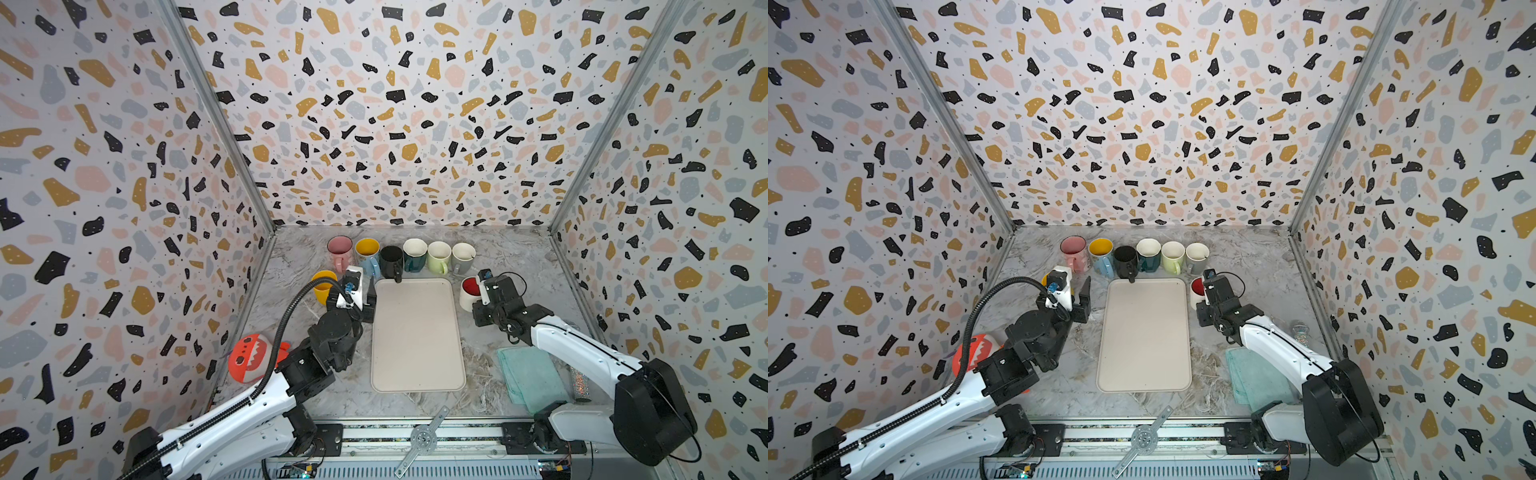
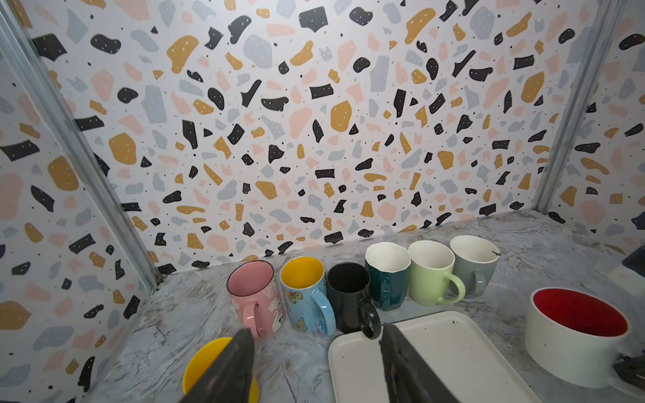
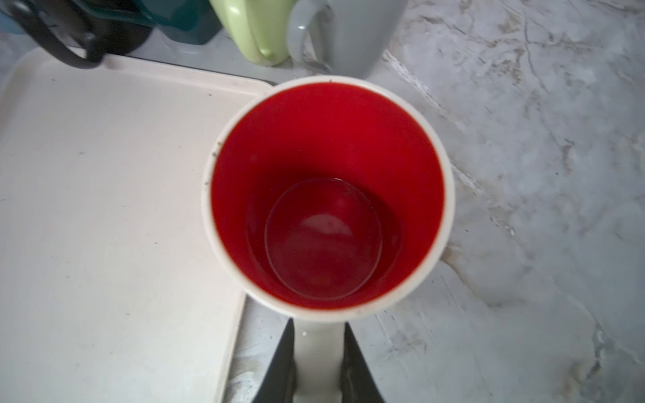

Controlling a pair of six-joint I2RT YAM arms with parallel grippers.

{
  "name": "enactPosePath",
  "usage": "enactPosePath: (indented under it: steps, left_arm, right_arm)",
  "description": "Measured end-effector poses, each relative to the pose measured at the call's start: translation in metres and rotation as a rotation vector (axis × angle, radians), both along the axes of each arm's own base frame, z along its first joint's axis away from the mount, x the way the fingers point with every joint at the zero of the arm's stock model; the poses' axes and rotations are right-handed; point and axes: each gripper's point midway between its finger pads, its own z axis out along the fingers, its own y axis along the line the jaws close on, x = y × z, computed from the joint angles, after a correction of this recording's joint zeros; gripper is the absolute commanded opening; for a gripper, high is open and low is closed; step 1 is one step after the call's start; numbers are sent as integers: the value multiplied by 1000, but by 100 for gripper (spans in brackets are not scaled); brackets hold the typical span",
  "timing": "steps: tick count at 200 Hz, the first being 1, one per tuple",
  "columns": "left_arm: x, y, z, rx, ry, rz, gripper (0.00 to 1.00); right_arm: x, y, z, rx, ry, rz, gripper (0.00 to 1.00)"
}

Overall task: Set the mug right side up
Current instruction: 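Open the left gripper and withdraw it while the right carries the white mug away, then lower the white mug upright beside the grey mug and open the right gripper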

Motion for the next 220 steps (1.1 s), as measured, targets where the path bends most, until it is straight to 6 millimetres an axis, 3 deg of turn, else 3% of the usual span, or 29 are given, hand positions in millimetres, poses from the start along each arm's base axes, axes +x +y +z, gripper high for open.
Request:
enactPosePath:
  steps: [90,152,220]
  left_arm:
    - [35,44,-34,-175,149,106,62]
    - [44,51,-45,-264,204,93,64]
    - [49,51,-52,-321,238,68,64]
  right_arm:
    - [13,-16,-11,2,-38,-86,0]
    - [17,-24,-38,-13,-6,-111,0]
    - [29,-19,-42,6,-32,-110,1]
